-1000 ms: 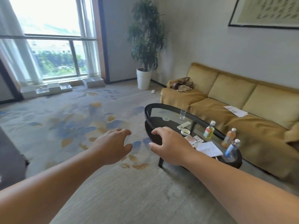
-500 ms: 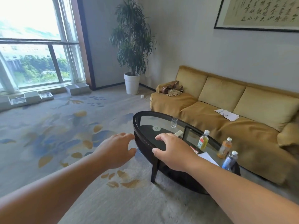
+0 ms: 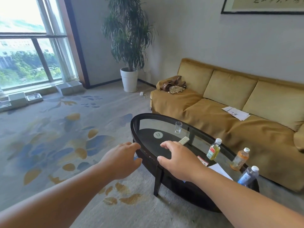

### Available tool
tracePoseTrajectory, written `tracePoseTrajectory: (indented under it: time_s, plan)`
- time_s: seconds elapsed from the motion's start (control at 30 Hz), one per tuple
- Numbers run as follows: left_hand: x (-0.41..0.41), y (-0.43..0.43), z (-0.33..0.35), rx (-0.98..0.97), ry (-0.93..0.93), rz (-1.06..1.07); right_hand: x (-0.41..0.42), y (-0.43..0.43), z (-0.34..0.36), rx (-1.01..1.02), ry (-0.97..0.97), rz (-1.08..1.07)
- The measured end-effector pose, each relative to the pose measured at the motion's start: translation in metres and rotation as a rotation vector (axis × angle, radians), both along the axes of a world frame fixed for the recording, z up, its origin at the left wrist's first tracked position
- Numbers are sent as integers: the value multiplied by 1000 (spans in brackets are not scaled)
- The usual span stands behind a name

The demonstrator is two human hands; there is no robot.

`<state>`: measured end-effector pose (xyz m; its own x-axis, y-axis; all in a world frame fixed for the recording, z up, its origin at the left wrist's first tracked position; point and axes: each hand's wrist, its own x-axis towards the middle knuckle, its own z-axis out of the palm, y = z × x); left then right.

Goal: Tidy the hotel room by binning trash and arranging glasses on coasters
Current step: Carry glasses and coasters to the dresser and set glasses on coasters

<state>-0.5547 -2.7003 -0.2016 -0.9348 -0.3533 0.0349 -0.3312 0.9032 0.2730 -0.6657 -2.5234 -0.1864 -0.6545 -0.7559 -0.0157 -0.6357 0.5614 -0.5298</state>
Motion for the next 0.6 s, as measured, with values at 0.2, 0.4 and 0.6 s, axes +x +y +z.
tracePoseTrajectory:
  time_s: [0.2,0.4,0.6]
  plan:
    - [-67,-84,-7,20,16,-70,-50,-72,2,7,26,-106]
    - [-119,-151,-17,55,-8,-140,-87,-131,-2,29,1,-181]
    - [-170,-199,-35,88,-43,-178,-129,-172,-22,88,-39,-235]
